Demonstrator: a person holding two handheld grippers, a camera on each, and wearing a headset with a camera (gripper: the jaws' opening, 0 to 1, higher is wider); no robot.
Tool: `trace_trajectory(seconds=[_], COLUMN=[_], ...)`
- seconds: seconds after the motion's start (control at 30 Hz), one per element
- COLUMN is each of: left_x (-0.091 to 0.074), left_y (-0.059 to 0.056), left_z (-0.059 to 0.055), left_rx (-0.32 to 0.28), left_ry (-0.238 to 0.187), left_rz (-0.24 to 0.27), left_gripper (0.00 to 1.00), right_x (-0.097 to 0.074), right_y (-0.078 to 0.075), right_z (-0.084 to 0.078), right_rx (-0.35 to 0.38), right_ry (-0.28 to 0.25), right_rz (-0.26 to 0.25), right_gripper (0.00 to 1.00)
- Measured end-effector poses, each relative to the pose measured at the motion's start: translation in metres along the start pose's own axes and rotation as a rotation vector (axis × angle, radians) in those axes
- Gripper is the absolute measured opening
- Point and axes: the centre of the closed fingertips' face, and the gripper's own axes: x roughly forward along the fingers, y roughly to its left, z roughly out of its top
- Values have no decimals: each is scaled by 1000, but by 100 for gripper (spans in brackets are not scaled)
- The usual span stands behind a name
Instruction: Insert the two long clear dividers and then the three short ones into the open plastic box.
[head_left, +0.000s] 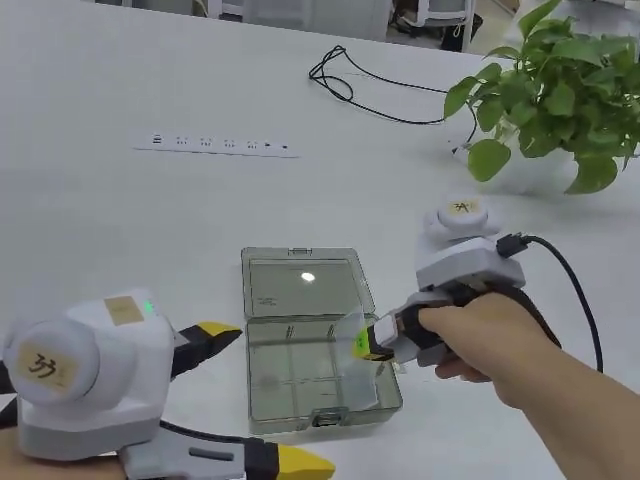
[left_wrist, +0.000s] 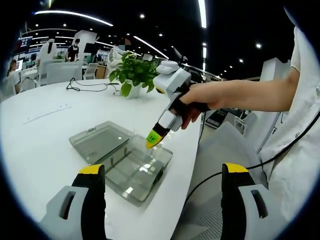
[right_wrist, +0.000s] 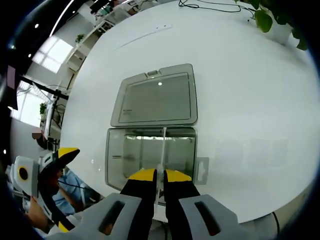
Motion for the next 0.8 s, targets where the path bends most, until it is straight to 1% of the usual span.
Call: trace_trajectory(seconds=[0.17, 0.27, 0.3, 0.47, 0.67, 0.8], left_x=[0, 0, 0, 0, 0, 0], left_y=[0, 1, 1, 2, 2, 3], left_z=[-1, -3, -3, -3, -3, -2], left_rx=[-2, 0, 2, -1, -2, -3], left_ry=[2, 6, 7, 8, 7, 5], left_rz=[0, 2, 3, 6, 8, 9], left_gripper=[99, 99, 99, 99, 99, 99], right_x=[1, 2, 2, 5, 8, 7], right_y=[0, 3, 3, 5, 7, 6], right_z=[1, 1, 2, 2, 1, 2], right_rx=[-11, -47, -81, -135, -192, -194], right_ry=[-1, 6, 9, 27, 38, 40], right_rz=[-4, -25, -41, -66, -79, -77], right_gripper=[6, 6, 7, 7, 7, 7])
